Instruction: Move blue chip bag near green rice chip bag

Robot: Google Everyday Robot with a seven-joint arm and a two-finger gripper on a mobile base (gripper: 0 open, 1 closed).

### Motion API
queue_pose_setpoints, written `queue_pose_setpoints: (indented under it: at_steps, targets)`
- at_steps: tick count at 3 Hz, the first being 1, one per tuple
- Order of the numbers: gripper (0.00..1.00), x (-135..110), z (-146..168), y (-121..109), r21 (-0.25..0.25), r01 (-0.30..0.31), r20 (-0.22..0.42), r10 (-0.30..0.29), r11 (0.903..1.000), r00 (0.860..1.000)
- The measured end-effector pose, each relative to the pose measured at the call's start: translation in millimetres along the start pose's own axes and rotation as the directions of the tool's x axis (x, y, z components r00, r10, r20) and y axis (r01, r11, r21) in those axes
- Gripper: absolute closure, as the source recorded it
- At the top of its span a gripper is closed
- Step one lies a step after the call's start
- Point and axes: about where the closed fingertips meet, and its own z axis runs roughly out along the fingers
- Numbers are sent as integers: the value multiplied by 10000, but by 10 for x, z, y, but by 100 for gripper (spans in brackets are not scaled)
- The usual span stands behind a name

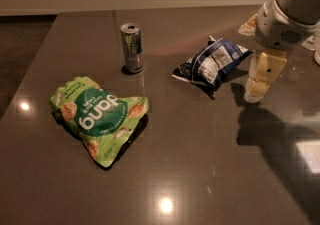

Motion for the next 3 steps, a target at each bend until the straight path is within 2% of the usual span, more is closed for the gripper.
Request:
queue_pose_setpoints:
  at_steps: [1, 3]
  targets:
    - [0, 25, 307, -317, -278, 111, 132, -107, 9996, 9999]
    - [0, 158, 524, -872, -230, -346, 289, 352, 9991, 9990]
